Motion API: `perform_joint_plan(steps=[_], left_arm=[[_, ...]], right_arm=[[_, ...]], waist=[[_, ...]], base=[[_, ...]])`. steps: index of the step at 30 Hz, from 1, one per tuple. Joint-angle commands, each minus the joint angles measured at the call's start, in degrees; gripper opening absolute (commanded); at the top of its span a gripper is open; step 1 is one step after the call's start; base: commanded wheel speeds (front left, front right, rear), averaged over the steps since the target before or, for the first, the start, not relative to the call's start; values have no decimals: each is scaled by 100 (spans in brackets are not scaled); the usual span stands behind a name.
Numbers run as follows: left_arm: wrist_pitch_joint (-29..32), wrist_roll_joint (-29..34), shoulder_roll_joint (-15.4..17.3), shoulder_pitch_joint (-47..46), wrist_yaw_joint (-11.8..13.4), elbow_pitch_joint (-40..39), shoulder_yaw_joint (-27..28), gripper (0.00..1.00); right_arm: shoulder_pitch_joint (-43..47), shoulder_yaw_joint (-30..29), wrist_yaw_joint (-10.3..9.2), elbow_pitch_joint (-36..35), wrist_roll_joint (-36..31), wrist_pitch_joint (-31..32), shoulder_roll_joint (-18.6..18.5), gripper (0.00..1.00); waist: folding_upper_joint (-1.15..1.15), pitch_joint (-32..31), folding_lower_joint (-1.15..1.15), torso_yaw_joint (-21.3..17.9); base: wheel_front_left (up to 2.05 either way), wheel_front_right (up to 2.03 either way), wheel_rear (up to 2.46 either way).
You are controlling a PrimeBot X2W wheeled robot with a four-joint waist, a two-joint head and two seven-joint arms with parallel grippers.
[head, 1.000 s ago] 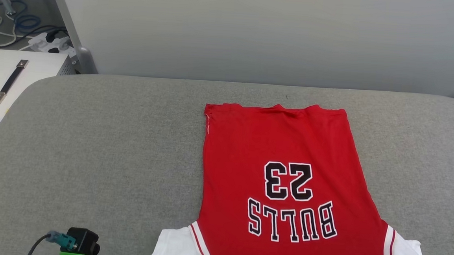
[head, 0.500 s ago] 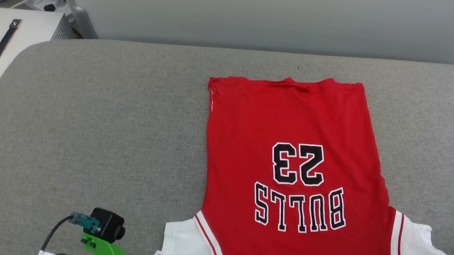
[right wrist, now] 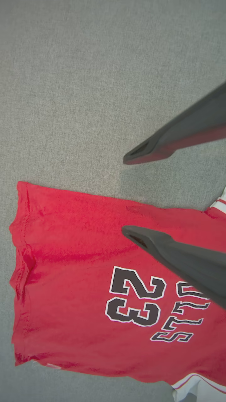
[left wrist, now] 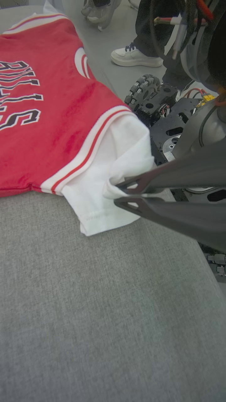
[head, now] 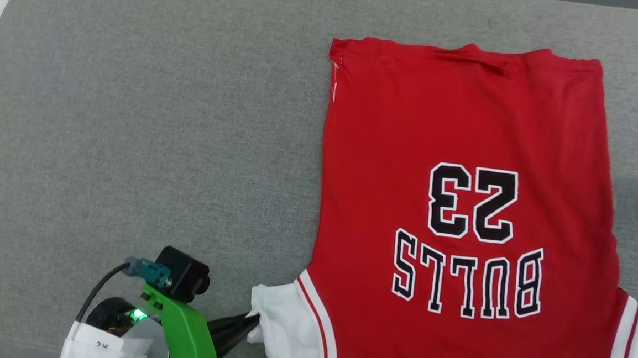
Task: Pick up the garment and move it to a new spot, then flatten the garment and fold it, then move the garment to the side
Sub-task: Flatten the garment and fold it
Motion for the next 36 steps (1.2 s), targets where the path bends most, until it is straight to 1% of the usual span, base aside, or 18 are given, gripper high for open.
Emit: perform_joint_plan(steps=[1,4,7,11,18,22,28,29,30,31,32,34,36], left_arm=[[3,66,-49,-164,-51,-27,-16,0],[-7,154,-107,-309,-104,-76,-60,0],[-26,235,-170,-417,-149,-123,-113,0],[-52,318,-266,-539,-207,-179,-190,0],[-79,400,-415,-720,-296,-133,-301,0],[-103,410,-477,-759,-307,-91,-332,0],[-134,433,-543,-818,-322,2,-365,0],[-138,433,-550,-825,-323,12,-368,0],[-141,431,-559,-832,-325,22,-371,0],[-143,429,-564,-838,-325,29,-373,0],[-144,428,-570,-847,-327,40,-375,0],[-152,440,-578,-870,-331,61,-378,0],[-211,484,-602,-894,-276,99,-335,0]], right_arm=[[-298,46,-5,133,-155,154,84,100],[-932,102,-5,473,-481,420,180,100],[-1453,149,-5,870,-794,493,219,100],[-2024,153,-5,1487,-1122,422,263,100],[-2720,291,-5,2406,-1567,166,155,100],[-2806,486,-5,2660,-1624,141,125,100],[-2607,636,-5,2812,-1592,278,134,99],[-2570,645,-5,2820,-1585,306,138,74],[-2528,675,-5,2809,-1573,329,138,34],[-2498,703,-5,2792,-1562,337,132,8],[-2462,725,-5,2778,-1542,351,123,0],[-2402,757,-5,2736,-1528,349,93,0],[-2338,774,-5,2708,-1523,299,62,0]], waist=[[0,659,-1,528],[0,920,-1,710],[0,1132,-1,863],[0,1374,-1,1031],[0,1589,-1,1273],[0,1618,-1,1311],[0,1619,-1,1314],[0,1614,-1,1311],[0,1610,-1,1307],[0,1608,-1,1303],[0,1602,-1,1298],[0,1579,-1,1289],[0,1530,-1,1274]], base=[[0,0,0],[0,0,0],[0,0,0],[0,0,0],[0,0,0],[0,0,0],[0,0,0],[0,0,0],[0,0,0],[0,0,0],[0,0,0],[0,0,0],[0,0,0]])
